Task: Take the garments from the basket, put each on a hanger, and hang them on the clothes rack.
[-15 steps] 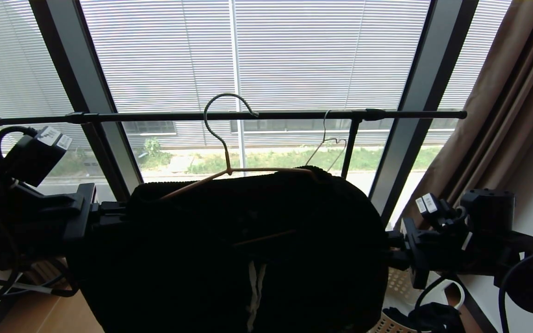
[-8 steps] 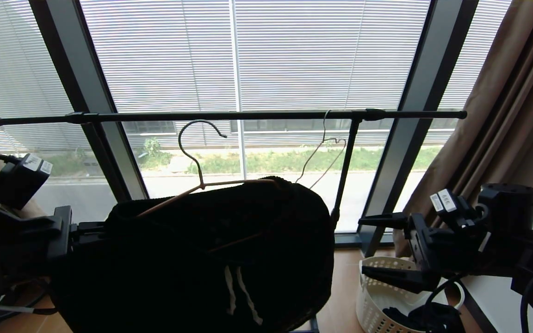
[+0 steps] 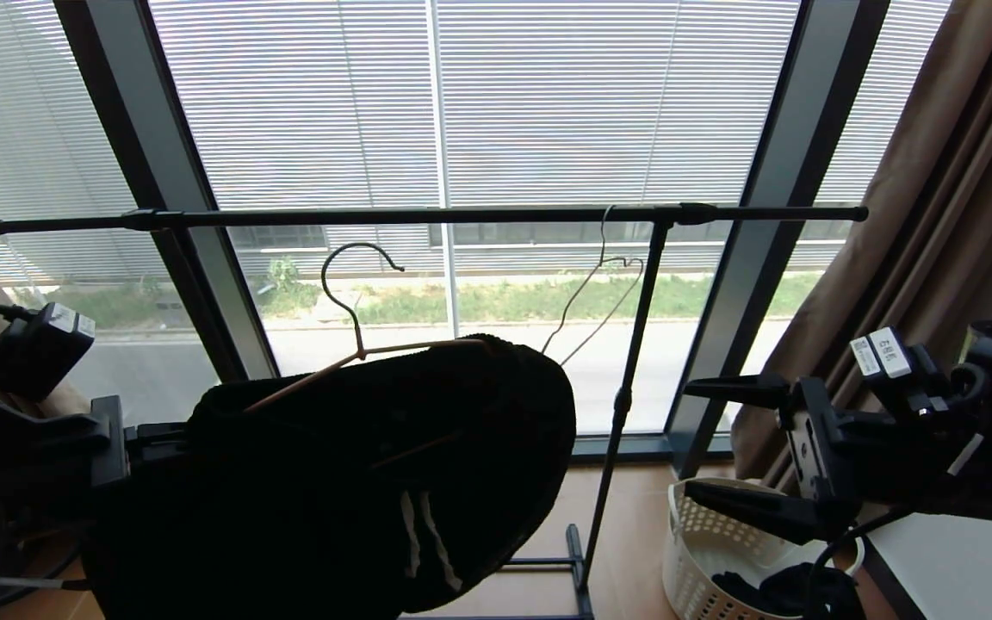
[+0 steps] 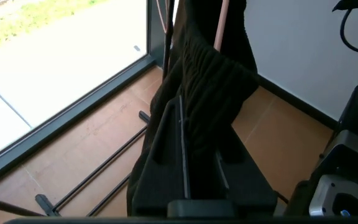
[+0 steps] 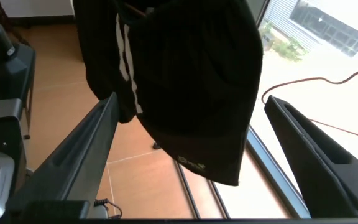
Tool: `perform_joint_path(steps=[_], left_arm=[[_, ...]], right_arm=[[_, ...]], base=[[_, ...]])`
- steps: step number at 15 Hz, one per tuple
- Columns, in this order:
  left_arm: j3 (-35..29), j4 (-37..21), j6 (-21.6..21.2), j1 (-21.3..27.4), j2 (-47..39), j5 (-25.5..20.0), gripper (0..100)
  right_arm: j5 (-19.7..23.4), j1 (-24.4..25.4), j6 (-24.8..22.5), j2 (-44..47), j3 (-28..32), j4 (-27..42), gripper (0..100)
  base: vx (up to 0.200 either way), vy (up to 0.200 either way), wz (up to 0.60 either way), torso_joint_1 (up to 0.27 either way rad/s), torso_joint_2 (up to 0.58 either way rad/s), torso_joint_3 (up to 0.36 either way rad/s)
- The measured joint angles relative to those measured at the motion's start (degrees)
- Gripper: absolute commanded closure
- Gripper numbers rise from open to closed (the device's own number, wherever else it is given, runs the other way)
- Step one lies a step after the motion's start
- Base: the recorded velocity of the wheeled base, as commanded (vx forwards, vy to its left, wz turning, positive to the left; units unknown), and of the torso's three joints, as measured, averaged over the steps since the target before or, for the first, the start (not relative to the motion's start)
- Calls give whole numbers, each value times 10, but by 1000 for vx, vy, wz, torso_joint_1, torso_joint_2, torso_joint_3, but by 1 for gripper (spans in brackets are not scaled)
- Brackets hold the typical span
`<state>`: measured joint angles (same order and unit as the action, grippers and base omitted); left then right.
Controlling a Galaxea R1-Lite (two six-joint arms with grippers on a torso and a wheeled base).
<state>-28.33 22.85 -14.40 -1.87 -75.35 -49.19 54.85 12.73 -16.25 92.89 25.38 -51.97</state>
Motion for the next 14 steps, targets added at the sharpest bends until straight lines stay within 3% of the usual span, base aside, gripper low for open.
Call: perform_joint_path(steps=[4, 8, 14], left_arm=[[-15, 0, -19, 72, -33, 123, 100], [-25, 0, -88, 90, -87, 202, 100], [-59, 4, -83, 98, -151, 239, 100]], right_arm=[[-118, 47, 30, -24, 0, 0, 0], [-128, 60, 32, -28, 2, 0, 0], [-129, 61, 32, -23, 4, -1, 0]], base=[[0, 0, 0, 0, 0, 0], [0, 0, 0, 0, 0, 0], [0, 0, 0, 0, 0, 0]])
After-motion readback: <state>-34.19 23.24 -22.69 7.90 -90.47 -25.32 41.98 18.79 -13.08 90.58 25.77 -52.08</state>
